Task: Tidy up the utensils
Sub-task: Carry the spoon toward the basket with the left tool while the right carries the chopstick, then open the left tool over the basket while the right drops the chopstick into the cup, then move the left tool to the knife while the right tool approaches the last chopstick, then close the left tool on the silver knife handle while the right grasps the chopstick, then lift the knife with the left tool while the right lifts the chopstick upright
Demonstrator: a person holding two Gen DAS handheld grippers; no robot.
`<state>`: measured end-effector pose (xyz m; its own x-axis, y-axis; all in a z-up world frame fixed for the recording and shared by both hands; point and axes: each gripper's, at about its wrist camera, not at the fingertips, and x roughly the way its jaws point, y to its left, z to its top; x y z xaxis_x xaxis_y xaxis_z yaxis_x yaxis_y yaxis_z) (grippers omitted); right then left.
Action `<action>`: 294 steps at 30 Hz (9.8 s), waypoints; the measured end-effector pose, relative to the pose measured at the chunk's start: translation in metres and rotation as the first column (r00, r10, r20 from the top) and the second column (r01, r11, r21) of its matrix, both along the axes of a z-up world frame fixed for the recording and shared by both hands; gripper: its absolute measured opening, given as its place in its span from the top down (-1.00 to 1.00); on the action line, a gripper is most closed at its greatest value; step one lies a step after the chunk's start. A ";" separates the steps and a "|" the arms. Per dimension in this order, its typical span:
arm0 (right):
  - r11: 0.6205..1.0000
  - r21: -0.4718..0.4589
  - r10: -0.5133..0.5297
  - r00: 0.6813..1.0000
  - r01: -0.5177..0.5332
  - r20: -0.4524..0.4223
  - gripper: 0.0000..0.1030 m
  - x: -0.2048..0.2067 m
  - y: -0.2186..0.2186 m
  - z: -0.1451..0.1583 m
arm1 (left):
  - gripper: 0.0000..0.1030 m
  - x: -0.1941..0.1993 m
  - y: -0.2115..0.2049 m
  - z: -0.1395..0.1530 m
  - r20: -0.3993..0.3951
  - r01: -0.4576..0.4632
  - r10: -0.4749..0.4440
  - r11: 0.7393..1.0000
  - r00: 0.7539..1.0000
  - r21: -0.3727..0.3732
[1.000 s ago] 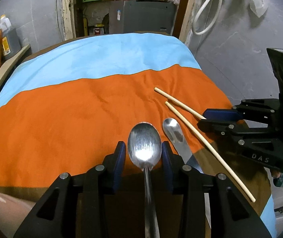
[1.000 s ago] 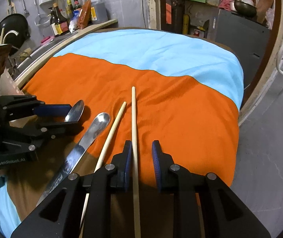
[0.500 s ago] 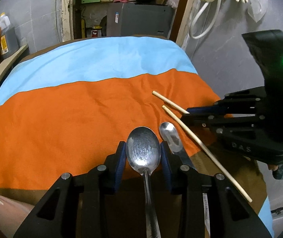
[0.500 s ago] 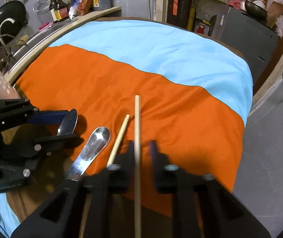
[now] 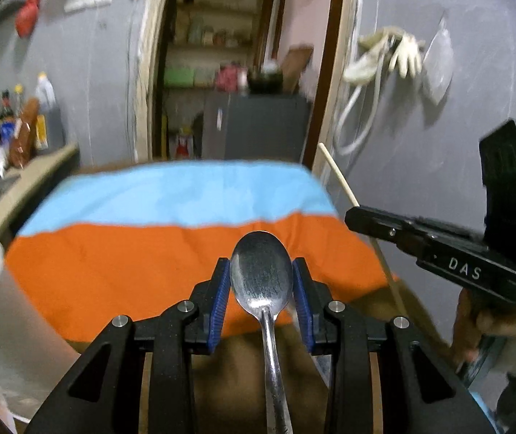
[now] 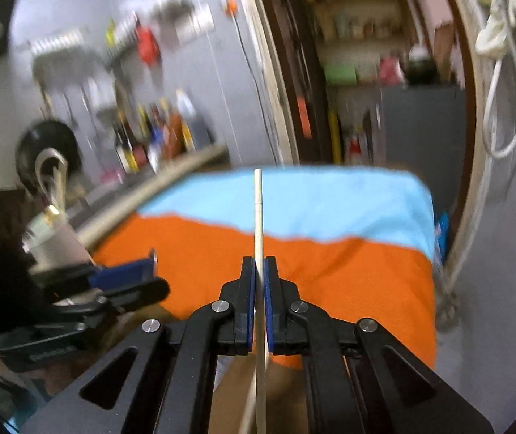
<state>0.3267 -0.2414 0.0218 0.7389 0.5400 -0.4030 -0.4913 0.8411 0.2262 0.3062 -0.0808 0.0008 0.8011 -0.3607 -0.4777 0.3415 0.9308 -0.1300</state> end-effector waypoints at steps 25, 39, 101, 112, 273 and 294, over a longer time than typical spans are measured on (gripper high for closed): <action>0.927 0.307 0.070 0.903 -0.216 0.423 0.94 -0.040 0.122 0.102 | 0.43 -0.065 0.143 0.114 0.359 -0.236 0.289 0.954 0.888 -0.183; 0.902 0.369 0.048 0.902 -0.223 0.428 0.94 -0.026 0.186 0.076 | 0.43 -0.078 0.257 0.108 0.423 -0.301 0.459 0.870 0.781 -0.389; 0.993 0.098 -0.103 0.929 0.073 0.356 -1.00 -0.102 0.049 0.083 | -0.91 -0.111 0.129 0.092 0.318 -0.284 0.305 0.952 0.898 -0.113; 0.987 0.034 -0.160 0.906 0.160 0.393 -1.00 -0.130 0.004 0.080 | -0.91 -0.114 0.069 0.083 0.324 -0.211 0.213 0.977 0.922 -0.043; 0.879 0.377 0.097 0.884 -0.291 0.457 0.95 -0.053 0.171 0.094 | 0.77 -0.095 0.211 0.120 0.350 -0.227 0.300 0.945 0.887 -0.235; 0.901 0.415 -0.065 0.905 -0.128 0.420 0.95 -0.025 0.184 0.039 | 0.76 -0.079 0.271 0.075 0.450 -0.343 0.506 0.852 0.736 -0.396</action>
